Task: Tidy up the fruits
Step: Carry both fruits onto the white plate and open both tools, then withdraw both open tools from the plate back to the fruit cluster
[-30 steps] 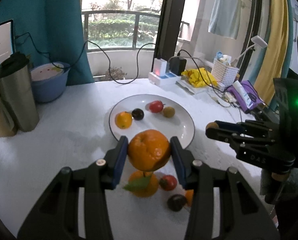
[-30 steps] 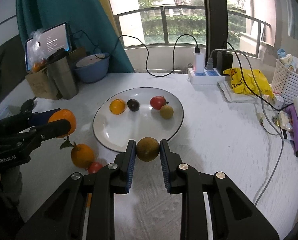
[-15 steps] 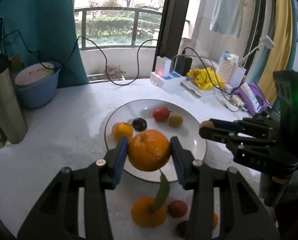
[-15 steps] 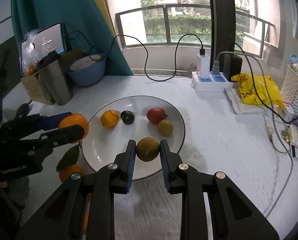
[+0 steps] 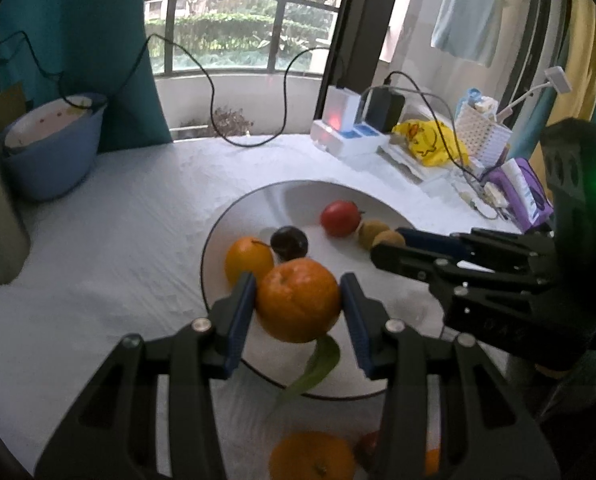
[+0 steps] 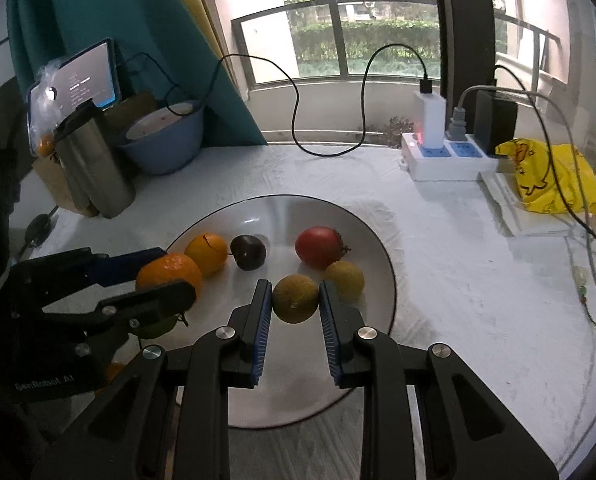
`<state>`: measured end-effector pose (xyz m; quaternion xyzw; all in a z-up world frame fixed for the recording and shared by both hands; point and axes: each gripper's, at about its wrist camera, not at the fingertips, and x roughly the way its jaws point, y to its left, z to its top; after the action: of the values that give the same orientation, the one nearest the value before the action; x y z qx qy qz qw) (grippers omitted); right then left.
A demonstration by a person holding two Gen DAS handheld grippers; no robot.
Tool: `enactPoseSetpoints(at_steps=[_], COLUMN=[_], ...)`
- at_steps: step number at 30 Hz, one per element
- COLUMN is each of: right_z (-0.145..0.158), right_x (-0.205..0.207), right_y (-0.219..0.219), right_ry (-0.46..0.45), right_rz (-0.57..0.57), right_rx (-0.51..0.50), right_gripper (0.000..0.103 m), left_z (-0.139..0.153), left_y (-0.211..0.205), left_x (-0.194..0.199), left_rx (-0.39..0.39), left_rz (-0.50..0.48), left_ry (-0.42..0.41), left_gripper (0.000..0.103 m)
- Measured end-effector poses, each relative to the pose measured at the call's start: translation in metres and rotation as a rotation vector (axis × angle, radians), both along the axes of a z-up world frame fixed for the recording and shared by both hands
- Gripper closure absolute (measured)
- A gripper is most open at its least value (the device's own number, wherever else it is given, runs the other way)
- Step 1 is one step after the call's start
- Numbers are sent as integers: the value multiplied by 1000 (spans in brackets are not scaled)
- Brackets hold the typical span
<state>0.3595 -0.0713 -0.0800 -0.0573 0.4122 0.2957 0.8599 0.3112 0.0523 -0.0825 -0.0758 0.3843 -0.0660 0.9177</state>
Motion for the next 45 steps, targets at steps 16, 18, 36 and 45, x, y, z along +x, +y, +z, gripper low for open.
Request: enactPoseSetpoints(at_steps=[16,18,36,45], right_z=[-1,3,28,30], right_x=[-1,-4,-64,-94], right_y=[2,1,-5,-12], right_ry=[-4,-9,-36,-37], right_rz=[-13,-14,-7,-10], right_rx=[-18,-14,-6,-15], right_gripper=[74,74,74,74], left_z=[9,13,37,32], left_y=[4,4,6,7], left_x=[-4,-8,-71,-104], left_rx=[-6,-6,3,-7], left_rz=[30,29,57,71], left_ry=[-8,-19,-96,-91], left_gripper=[56,55,55,53])
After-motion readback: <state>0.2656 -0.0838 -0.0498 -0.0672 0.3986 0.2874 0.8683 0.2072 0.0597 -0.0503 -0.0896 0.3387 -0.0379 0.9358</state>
